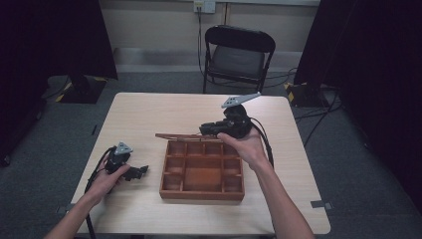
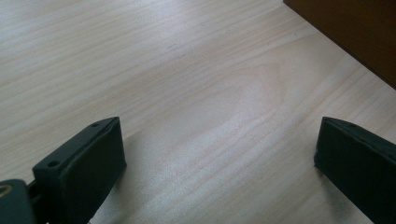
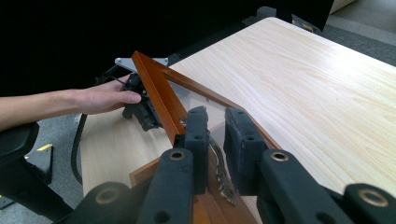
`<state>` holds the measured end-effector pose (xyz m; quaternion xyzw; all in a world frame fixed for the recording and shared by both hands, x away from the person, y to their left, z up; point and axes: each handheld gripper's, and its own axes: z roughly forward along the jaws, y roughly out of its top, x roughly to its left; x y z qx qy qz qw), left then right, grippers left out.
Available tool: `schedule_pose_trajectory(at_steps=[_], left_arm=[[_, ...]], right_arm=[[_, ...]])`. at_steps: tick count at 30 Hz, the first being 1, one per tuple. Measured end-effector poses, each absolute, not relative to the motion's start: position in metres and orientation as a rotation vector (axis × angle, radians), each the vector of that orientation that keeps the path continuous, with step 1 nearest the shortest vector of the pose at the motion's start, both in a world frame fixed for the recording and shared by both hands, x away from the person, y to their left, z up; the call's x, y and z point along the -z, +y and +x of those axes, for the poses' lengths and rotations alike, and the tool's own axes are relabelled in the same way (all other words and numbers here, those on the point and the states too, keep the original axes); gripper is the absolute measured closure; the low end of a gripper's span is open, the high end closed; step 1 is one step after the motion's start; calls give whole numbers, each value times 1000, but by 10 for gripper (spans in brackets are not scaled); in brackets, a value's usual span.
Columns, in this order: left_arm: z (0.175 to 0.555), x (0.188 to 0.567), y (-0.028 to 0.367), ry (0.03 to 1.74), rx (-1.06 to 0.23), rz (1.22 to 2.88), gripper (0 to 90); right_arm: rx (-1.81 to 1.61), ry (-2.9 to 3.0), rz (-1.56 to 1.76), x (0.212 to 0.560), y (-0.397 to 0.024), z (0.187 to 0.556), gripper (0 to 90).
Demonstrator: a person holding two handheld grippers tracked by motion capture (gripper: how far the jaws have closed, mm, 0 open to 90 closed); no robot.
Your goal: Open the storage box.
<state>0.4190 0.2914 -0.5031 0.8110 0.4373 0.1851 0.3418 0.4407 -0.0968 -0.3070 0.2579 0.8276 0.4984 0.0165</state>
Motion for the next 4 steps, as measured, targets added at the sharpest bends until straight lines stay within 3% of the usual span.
schedule_pose_trajectory(at_steps=[4], left_arm=[[419,503,291,1137,-481,2108,11]], right_arm=[[-1548,2575,798,307,-97,440,800]])
